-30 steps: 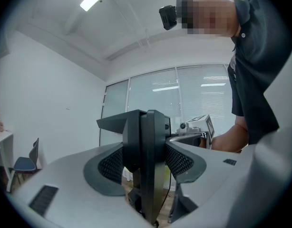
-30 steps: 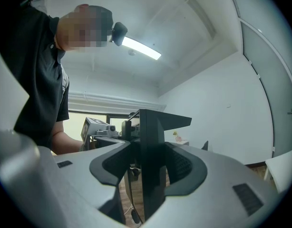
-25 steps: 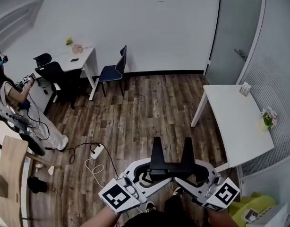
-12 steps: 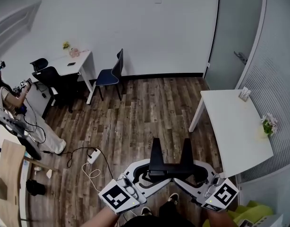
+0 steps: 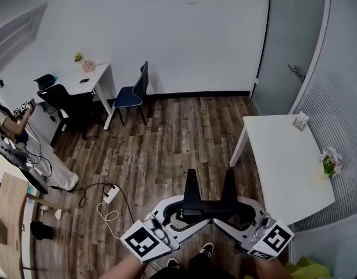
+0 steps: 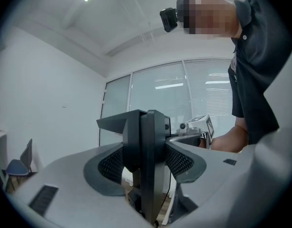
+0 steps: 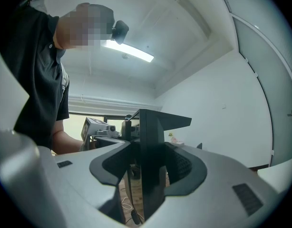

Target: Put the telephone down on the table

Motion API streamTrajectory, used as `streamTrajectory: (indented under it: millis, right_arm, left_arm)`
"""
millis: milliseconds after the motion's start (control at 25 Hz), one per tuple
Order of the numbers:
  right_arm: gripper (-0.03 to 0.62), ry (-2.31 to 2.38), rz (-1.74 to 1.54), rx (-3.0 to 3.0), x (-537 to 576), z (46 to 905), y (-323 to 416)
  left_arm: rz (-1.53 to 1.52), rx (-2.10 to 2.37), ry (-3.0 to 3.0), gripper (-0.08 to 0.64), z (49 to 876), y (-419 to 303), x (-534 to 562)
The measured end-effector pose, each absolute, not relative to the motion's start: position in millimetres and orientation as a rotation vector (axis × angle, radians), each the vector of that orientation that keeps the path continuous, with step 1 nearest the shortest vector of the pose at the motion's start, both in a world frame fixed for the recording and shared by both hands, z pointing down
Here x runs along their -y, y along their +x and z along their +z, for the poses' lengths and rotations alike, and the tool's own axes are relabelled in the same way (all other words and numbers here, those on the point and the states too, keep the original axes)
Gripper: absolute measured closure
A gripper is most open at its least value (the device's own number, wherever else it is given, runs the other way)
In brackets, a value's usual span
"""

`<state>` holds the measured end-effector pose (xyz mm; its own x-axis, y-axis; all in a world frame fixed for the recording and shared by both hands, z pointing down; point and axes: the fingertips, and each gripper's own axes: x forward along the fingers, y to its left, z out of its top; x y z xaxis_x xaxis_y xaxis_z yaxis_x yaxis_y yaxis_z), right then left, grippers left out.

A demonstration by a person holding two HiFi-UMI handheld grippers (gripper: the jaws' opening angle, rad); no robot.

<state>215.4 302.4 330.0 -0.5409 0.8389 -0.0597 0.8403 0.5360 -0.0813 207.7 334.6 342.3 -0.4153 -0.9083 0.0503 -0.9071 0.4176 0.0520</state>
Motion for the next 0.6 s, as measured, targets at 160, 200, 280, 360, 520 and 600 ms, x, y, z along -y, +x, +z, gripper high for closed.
streamTrajectory:
  millis: [160,200,280,360,520,600]
  right_arm:
    - [0.365,1.506,-0.159,-2.735,-279,330,199]
    - [0.365,1.508,-0.161,-2.735,-274,330,195]
    - [0.365,1.513,-0.169,-2.733,-266,331,189]
    - [0.365,1.518,-0.179,-2.729,-257,331,183]
    - [0.365,1.527,-0.190,-2.723,-244,333,172]
    - [0.365,1.529,-0.193,-2.724,-241,333,167]
  left_arm:
    - [-0.018,2.593,1.647,0.307,342,191,-312]
    - [-0.020,2.594,1.643,0.307,342,187,-307]
    - [-0.026,2.596,1.635,0.307,342,182,-298]
    - [-0.032,2.597,1.624,0.307,342,176,-290]
    - [-0.024,2.600,1.614,0.307,344,165,-277]
    - [-0.028,2.598,1.610,0.307,344,161,-273]
